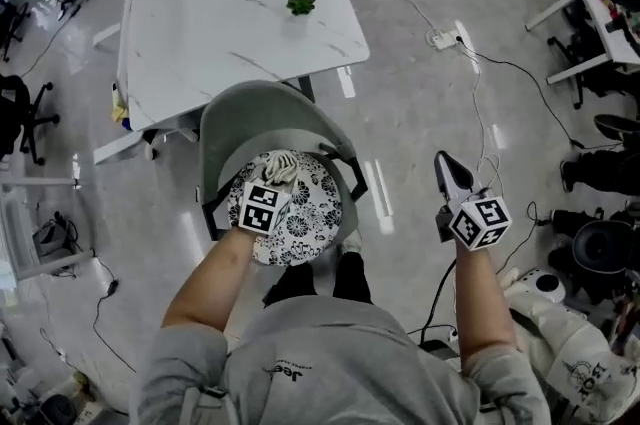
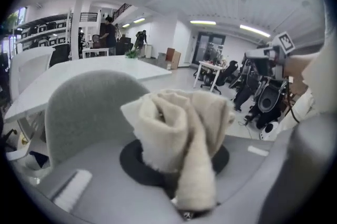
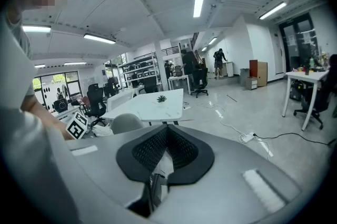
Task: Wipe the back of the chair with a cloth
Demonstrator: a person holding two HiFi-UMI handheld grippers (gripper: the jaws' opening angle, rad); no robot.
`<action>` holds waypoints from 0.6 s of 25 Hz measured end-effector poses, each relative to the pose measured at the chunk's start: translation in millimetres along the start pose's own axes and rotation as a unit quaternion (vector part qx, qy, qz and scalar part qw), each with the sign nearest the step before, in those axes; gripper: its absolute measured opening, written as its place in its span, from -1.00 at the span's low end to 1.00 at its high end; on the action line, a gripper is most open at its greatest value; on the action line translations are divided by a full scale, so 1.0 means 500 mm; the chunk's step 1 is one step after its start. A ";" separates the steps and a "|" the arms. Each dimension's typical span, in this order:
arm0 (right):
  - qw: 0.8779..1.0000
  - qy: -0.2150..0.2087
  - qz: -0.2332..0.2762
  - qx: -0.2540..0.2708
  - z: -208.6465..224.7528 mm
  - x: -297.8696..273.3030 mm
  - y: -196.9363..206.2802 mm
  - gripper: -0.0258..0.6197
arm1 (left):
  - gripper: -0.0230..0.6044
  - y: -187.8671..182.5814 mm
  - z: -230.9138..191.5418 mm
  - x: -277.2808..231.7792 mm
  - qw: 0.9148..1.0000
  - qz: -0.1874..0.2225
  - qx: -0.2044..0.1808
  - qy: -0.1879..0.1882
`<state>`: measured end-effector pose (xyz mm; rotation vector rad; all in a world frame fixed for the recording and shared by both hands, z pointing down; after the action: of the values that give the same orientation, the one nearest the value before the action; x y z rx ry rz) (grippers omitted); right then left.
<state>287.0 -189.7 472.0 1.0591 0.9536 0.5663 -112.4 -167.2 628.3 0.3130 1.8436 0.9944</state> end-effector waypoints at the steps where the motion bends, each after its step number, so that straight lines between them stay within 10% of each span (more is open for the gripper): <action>1: 1.000 0.003 0.005 0.003 -0.012 0.019 -0.017 -0.92 | -0.47 -0.025 0.008 0.022 1.000 0.016 0.000 0.009; 15: 0.994 0.085 0.068 -0.019 -0.143 0.347 -0.135 -0.92 | -0.47 -0.330 0.228 0.240 0.956 0.176 -0.022 0.233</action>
<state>308.0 -48.0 333.0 1.0587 1.0192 0.7933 -40.2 -143.3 407.3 0.4159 2.2316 1.4481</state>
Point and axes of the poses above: the fingertips, and each gripper's own axes: x backward along the fingers, z to its right, y out of its underside, the point moved 10 cm from there along x, backward along the fingers, and after that the axes turned 2 degrees about y, right-handed, at the moved point
